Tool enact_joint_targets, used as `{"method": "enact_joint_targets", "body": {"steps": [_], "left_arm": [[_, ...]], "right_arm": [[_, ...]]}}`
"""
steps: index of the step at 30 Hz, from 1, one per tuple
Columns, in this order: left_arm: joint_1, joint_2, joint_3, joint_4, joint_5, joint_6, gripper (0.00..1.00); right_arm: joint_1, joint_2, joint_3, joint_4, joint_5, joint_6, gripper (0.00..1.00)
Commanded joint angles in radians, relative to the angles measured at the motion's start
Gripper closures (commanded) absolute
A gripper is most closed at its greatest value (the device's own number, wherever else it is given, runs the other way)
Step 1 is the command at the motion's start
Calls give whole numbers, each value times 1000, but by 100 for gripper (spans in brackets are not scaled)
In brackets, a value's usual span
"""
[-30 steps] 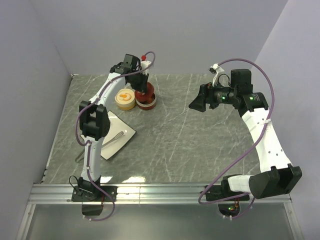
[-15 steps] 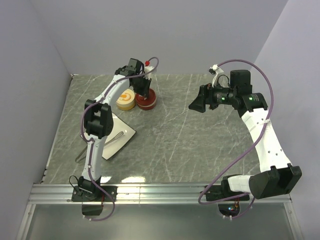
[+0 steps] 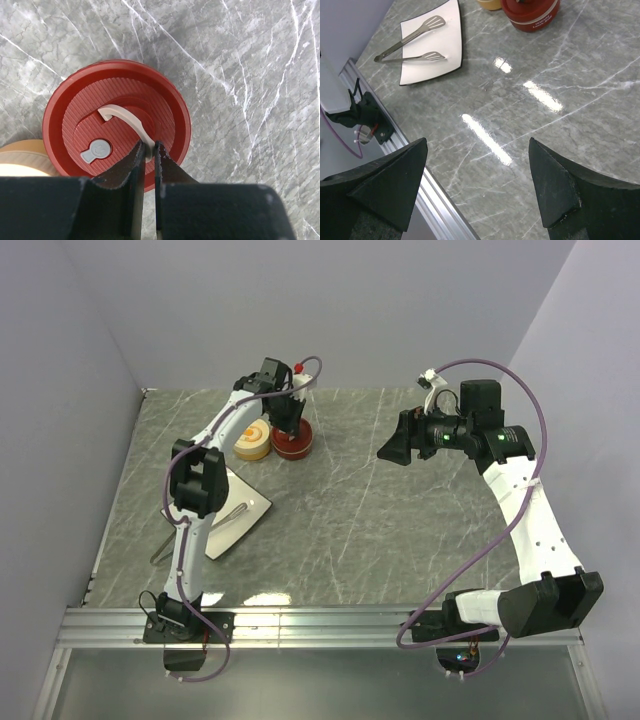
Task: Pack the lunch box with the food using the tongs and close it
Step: Put the lid back on the lunch box
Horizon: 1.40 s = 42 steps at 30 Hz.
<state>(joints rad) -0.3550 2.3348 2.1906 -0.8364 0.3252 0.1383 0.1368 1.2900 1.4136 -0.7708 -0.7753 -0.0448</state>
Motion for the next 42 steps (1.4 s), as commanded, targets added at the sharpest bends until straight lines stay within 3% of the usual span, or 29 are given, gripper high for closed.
{"method": "enact_joint_targets", "body": {"steps": [1, 21, 35, 38, 42], "left_arm": [[-10, -3, 53, -6, -20, 23, 100], [-4, 61, 52, -38, 17, 41, 99], [-18, 4, -127, -38, 32, 58, 99], [-18, -5, -146, -36, 15, 53, 96], [-25, -22, -161, -18, -23, 50, 79]], "right_arm": [[-8, -32, -7, 30, -15, 2, 12], [-8, -38, -13, 33, -12, 2, 12], [-8, -28, -4, 30, -22, 11, 12], [-8, -24, -2, 30, -24, 13, 12], [-6, -23, 1, 27, -25, 11, 12]]}}
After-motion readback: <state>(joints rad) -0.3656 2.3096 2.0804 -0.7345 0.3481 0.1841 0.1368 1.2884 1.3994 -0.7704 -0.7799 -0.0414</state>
